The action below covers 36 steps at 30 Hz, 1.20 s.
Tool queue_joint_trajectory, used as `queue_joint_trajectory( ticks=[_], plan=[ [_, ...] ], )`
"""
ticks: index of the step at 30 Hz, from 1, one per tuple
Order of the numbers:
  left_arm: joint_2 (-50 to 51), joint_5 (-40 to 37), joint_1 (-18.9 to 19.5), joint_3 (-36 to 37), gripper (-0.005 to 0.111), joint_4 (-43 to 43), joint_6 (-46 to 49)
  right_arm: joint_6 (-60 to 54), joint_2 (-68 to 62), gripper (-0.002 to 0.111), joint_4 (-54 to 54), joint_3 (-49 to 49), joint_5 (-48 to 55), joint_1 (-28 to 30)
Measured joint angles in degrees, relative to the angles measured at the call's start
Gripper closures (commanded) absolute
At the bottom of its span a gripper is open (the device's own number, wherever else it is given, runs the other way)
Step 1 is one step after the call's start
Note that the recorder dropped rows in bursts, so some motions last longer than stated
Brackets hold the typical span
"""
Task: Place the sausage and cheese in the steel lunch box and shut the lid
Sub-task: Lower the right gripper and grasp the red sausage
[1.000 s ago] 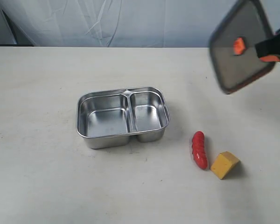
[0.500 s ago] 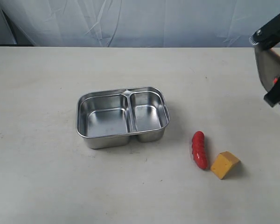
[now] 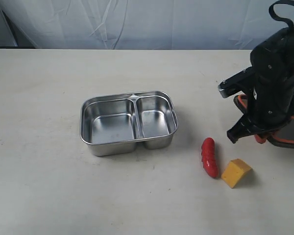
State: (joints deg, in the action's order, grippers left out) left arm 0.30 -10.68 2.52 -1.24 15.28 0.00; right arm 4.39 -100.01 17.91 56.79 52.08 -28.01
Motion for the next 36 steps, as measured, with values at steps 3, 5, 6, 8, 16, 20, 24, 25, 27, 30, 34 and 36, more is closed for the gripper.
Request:
queue_joint_trajectory(
  ticks=[3, 5, 6, 8, 16, 20, 24, 25, 27, 30, 34, 36],
  plan=[
    [0.0, 0.0, 0.0, 0.0, 0.107, 0.0, 0.0, 0.0, -0.38, 0.088, -1.03, 0.0, -1.32, 0.0],
    [0.0, 0.0, 0.0, 0.0, 0.107, 0.0, 0.0, 0.0, -0.38, 0.071, -1.37, 0.0, -1.44, 0.0],
    [0.0, 0.0, 0.0, 0.0, 0.107, 0.0, 0.0, 0.0, -0.38, 0.063, -1.69, 0.0, -1.61, 0.0],
    [0.0, 0.0, 0.0, 0.0, 0.107, 0.0, 0.0, 0.0, -0.49, 0.047, -4.21, 0.0, -2.45, 0.0],
    [0.0, 0.0, 0.0, 0.0, 0.107, 0.0, 0.0, -0.01, -0.85, 0.039, -13.42, 0.0, -1.25, -0.12],
    [0.0, 0.0, 0.0, 0.0, 0.107, 0.0, 0.0, 5.17, 2.68, 0.039, -20.87, -0.29, 3.21, -0.12],
    [0.0, 0.0, -0.09, 0.0, 0.107, 0.0, 0.0, 9.88, 4.39, 0.039, -27.6, -6.08, -4.47, -0.12],
    [0.0, 0.0, -0.24, 0.0, 0.107, 0.0, 0.0, 10.83, 4.39, 0.039, -28.28, -7.27, -6.91, -0.12],
    [0.0, 0.0, -1.42, 0.0, 0.107, 0.0, 0.0, 15.15, 4.43, 0.039, -29.25, -11.8, -12.85, -0.12],
    [0.0, 0.0, -1.97, 0.0, 0.107, 0.0, 0.0, 16.76, 4.52, 0.039, -28.83, -13.2, -14.98, -0.12],
    [0.0, 0.0, -2.71, 0.0, 0.107, 0.0, 0.0, 17.06, 4.64, 0.039, -25.81, -13.26, -12.76, -0.12],
    [0.0, 0.0, -2.8, 0.0, 0.107, 0.0, 0.0, 16.35, 4.64, 0.039, -23.57, -13.37, -10.88, -0.12]
  ],
)
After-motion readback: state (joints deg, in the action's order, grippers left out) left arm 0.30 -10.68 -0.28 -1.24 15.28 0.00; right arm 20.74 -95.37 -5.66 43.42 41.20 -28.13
